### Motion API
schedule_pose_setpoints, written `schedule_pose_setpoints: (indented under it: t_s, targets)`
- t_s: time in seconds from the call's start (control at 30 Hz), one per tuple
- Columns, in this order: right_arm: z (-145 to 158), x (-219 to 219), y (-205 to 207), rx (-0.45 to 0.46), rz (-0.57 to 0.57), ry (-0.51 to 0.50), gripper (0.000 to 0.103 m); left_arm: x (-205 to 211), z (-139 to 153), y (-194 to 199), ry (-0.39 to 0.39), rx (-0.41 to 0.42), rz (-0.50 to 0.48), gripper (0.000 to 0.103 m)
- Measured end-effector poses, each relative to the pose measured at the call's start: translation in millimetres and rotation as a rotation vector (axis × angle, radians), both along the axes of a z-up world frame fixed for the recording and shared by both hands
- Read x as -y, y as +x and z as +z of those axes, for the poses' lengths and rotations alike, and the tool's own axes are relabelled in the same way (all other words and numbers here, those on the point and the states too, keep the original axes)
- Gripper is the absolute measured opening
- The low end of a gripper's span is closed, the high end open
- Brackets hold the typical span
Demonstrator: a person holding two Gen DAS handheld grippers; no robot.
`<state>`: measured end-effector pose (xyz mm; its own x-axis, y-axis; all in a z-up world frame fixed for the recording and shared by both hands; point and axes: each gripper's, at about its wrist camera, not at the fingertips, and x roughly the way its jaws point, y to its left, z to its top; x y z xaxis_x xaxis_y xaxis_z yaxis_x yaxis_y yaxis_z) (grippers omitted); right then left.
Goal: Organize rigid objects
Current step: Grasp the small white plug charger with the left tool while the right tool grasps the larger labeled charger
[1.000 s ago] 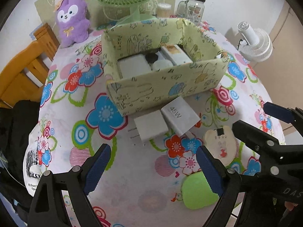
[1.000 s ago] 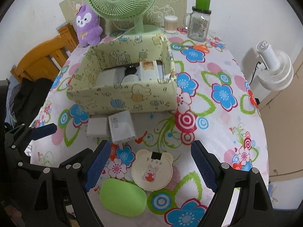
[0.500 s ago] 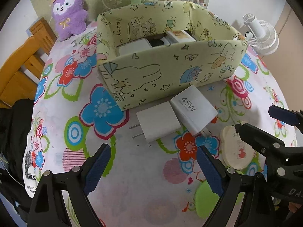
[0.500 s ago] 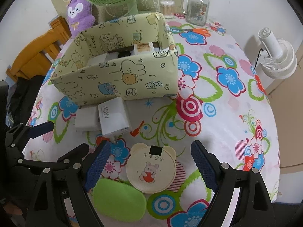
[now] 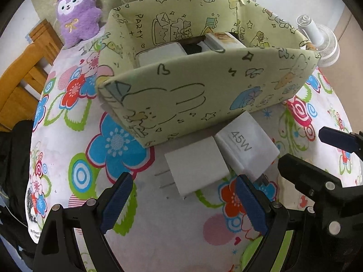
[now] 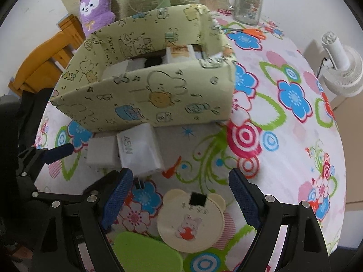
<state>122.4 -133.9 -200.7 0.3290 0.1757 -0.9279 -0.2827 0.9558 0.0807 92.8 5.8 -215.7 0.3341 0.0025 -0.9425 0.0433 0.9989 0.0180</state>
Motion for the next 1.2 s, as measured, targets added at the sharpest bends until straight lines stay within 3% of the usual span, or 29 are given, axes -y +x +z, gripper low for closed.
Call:
schedule_pose_setpoints:
  t_s: [0.3, 0.57, 0.83, 1.2]
  targets:
    - [-6, -10, 12, -0.022, 0.035, -0.003, 0.089, 0, -7, 7, 0.016, 0.004, 0.005, 0.086]
    - [-11, -14, 22, -0.033, 0.053, -0.009, 0.089, 0, -14, 16, -0.020, 0.000, -0.002, 0.068]
    - [-18, -24, 28, -0.051, 0.068, -0.012, 0.089, 4, -13, 12, -0.019, -0.005, 0.010, 0.068]
    - [-25, -49, 31, -0.026, 0.119, -0.061, 0.088, -35, -15, -2, -0.003, -0.016, 0.077, 0.068]
